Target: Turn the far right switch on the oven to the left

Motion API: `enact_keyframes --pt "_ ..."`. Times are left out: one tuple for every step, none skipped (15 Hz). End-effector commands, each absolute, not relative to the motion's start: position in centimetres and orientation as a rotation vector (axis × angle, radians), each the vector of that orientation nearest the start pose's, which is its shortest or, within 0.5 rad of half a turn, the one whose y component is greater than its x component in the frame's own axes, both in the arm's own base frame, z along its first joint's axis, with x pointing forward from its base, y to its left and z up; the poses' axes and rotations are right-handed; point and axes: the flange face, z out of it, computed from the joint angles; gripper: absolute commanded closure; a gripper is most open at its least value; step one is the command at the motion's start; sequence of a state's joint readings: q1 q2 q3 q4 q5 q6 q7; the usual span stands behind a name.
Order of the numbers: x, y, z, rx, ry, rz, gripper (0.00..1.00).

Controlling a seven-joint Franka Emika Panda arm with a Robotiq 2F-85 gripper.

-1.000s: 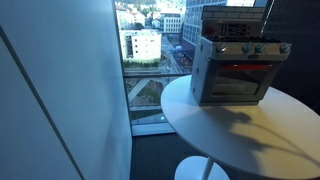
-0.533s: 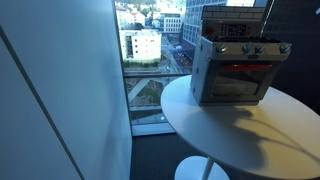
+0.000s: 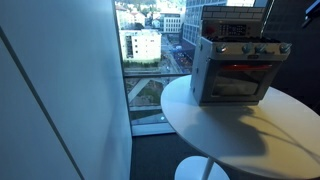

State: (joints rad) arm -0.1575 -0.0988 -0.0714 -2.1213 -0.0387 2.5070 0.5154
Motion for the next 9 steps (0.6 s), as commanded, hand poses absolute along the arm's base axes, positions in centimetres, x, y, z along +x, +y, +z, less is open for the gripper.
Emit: enact_keyframes --pt "55.7 -13.4 50.0 -2.742 1.121 -0.769 0.00" --pt "55.9 -13.4 49.6 -2.731 1.130 -0.772 0.00" --pt "56.2 -13.5 49.3 -2.720 1.133 -0.777 0.00" --pt "56.5 -13.5 49.0 -2.710 1.138 -0.783 0.00" --pt "56.7 -13.5 48.6 -2.701 1.141 -0.785 0.00" --pt "57.0 -13.5 48.3 -2.695 1.146 -0.793 0.00" --pt "57.2 -13.4 47.9 -2.691 1.148 -0.799 0.00" --pt "57.4 -13.4 47.5 -2.690 1.149 -0.806 0.00" --pt "57.7 -13.3 47.2 -2.689 1.149 -0.815 0.00"
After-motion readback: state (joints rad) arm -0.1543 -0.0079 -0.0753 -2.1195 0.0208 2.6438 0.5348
